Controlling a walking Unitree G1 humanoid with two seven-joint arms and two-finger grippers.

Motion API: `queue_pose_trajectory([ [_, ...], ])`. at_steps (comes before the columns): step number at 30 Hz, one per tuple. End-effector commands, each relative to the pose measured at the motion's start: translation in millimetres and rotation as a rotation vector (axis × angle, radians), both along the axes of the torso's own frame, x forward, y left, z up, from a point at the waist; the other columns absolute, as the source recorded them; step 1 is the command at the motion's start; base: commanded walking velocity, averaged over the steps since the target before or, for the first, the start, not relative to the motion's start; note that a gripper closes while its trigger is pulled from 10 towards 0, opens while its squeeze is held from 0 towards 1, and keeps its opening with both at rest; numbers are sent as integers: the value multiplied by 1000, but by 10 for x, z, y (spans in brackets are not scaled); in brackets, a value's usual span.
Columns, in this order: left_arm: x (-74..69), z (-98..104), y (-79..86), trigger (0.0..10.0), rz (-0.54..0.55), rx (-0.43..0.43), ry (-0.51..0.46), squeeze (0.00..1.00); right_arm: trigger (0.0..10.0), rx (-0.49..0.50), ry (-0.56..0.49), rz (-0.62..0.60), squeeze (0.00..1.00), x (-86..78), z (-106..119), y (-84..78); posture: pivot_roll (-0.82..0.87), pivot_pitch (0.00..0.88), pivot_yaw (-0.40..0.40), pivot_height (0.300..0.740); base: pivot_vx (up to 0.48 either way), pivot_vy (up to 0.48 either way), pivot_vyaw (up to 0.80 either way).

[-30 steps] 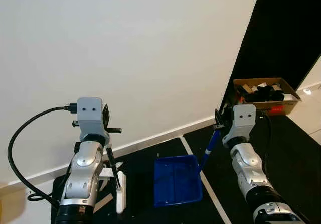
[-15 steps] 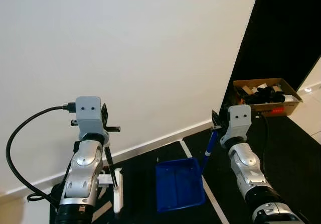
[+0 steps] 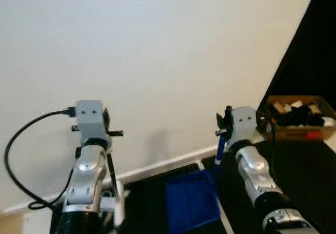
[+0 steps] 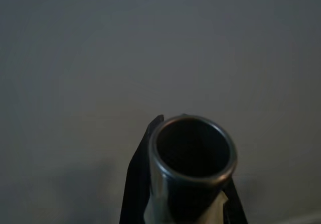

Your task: Sweep floor

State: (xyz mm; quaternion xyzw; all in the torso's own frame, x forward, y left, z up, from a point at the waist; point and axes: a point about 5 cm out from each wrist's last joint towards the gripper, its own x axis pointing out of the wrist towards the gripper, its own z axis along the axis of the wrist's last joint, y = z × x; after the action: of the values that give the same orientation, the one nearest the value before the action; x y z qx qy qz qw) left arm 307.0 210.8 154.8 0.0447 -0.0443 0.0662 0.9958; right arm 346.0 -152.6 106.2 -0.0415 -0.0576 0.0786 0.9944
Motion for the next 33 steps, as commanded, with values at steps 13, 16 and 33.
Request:
queue_pose_trajectory([
  [13, -7, 64, 77, 10000, 26, 28, -20, 0, 10000, 24, -44, 28, 0, 20, 89, 64, 91, 65, 17, 740, 84, 0, 0],
  [16, -6, 61, 79, 10000, 25, 31, -16, 0, 10000, 26, -43, 28, 0, 20, 87, 64, 91, 65, 17, 740, 0, 0, 0],
  [33, -36, 100, 421, 10000, 93, 151, 15, 0, 10000, 33, -38, 28, 0, -29, 28, 72, 109, 96, 35, 740, 0, 0, 0],
])
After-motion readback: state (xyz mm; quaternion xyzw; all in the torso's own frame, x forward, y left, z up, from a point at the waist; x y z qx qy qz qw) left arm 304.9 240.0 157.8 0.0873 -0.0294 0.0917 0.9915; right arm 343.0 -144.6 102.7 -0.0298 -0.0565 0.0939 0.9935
